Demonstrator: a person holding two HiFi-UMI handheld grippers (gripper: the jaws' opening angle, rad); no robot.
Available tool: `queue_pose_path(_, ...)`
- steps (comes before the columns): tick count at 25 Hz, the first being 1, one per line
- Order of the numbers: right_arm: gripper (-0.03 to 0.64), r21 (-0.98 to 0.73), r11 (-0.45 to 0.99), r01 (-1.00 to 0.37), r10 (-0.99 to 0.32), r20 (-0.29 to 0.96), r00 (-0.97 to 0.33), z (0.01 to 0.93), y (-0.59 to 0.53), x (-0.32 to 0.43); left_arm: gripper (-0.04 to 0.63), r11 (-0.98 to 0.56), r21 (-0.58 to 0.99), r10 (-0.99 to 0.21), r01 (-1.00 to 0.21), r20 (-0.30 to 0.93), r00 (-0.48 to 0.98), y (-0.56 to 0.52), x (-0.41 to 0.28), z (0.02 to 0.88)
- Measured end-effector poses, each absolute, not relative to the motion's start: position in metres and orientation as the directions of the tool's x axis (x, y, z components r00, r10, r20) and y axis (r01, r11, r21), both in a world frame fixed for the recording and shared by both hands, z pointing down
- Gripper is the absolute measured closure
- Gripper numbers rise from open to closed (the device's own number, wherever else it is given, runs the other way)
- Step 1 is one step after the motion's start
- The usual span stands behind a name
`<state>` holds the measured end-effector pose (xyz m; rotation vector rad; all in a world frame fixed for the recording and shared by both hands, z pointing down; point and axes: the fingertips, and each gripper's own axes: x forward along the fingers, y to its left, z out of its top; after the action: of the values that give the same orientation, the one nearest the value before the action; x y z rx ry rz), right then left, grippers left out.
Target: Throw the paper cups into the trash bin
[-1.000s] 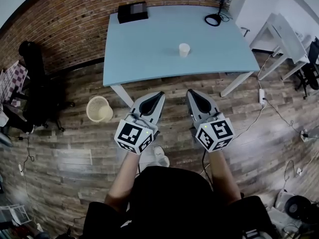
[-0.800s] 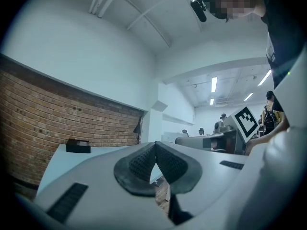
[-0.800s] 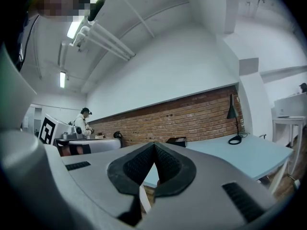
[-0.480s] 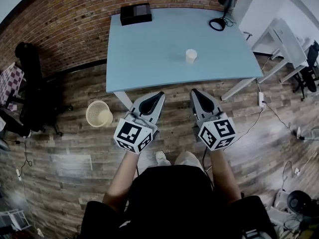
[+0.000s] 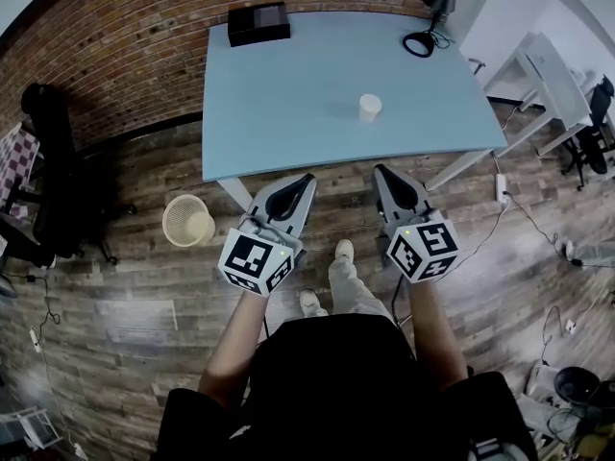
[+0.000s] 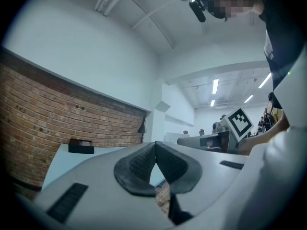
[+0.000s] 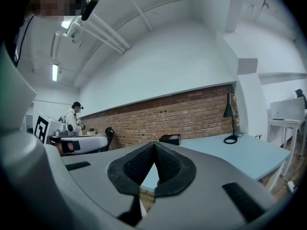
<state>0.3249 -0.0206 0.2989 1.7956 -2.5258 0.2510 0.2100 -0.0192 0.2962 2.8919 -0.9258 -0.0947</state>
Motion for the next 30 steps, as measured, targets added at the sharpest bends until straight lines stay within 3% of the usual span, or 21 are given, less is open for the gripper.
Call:
queue_pose_path(15,0.612,-0.130,0.325,-0.937,-0.932,0.124,-0.341,0.310,-0.089,0.362,0.586,-0.790,0.114,-0.606,-0.602,0.010,0.796,-0.074,0.233,0.306)
queue_pose_path(30,0.612,-0.048,0.399,-0.916,-0.859,0.329,-0.391,0.376,-0.195,0.409,0.586,-0.752,0.169,-0.634,-0.637,0.075,0.769,-0.147,0.276,0.338)
